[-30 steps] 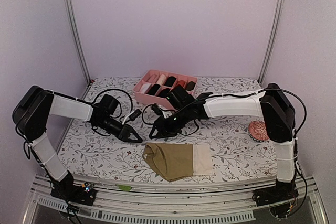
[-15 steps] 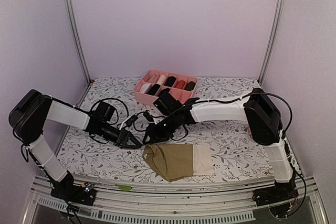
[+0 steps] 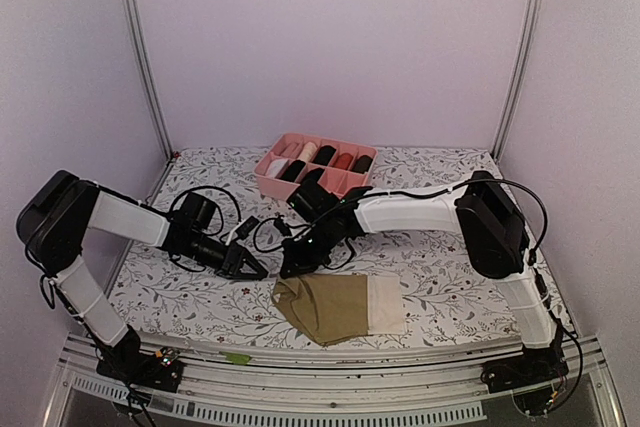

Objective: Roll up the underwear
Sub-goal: Smooth out the underwear at the center of the board.

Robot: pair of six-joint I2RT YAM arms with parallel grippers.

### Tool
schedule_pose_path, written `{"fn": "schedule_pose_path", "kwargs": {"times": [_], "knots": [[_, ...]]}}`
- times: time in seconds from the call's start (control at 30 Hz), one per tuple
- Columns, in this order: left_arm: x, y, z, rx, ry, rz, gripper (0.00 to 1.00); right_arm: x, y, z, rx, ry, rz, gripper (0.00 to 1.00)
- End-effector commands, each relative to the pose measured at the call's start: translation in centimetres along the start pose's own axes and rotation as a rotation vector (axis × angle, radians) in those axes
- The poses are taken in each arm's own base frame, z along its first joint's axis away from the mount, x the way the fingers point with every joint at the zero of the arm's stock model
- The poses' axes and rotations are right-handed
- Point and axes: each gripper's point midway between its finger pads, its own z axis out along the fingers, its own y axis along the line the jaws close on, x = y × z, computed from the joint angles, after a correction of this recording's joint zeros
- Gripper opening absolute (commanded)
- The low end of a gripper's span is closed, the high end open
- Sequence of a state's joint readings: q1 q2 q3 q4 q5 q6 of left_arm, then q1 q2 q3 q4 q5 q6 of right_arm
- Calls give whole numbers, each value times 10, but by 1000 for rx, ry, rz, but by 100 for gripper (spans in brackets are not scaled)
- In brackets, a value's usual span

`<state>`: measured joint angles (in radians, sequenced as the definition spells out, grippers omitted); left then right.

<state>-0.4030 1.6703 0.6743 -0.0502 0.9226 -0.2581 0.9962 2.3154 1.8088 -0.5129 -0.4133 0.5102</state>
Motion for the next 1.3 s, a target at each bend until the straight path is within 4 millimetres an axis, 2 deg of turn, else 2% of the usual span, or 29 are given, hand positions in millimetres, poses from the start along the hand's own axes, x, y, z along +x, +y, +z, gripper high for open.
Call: {"fn": "schedule_pose_path", "kwargs": {"times": [0.0, 0.1, 0.17, 0.2, 0.23, 0.33, 0.43, 0.53, 0.6, 0.73, 0.93, 1.03, 1.2, 1.27], "knots": [[-12, 8, -6, -45, -36, 22, 24, -6, 19, -5, -50, -16, -36, 0], [-15, 6, -6, -39, -40, 23, 26, -10, 29, -10, -93, -24, -48, 0], [-15, -2, -4, 12, -25, 9, 32, -9, 29, -20, -105, -23, -32, 0], [-14, -6, -2, 28, -16, 11, 35, -9, 28, -28, -110, -29, -12, 0], [-14, -10, 0, 38, -8, 17, 37, -7, 26, -37, -107, -40, 3, 4], [-12, -18, 9, 64, 17, 23, 40, -1, 16, -69, -77, -82, 51, 11], [-8, -18, 18, 70, 44, 13, 41, 19, -12, -89, -24, -86, 129, 12], [-5, -15, 23, 70, 62, -12, 42, 46, -46, -101, 38, -71, 207, 12], [-3, -12, 25, 59, 71, -22, 43, 58, -62, -109, 65, -71, 242, 11], [2, -8, 27, 38, 82, -37, 43, 84, -93, -110, 125, -40, 293, 11], [-1, -11, 39, 46, 108, -37, 43, 99, -120, -103, 183, -1, 298, 9], [-2, -11, 45, 54, 127, -48, 34, 103, -131, -103, 201, 4, 317, 8], [3, -12, 43, 43, 142, -24, 2, 113, -138, -98, 202, 36, 342, 6], [7, -12, 40, 26, 147, -9, 0, 118, -141, -97, 203, 48, 355, 5]]}}
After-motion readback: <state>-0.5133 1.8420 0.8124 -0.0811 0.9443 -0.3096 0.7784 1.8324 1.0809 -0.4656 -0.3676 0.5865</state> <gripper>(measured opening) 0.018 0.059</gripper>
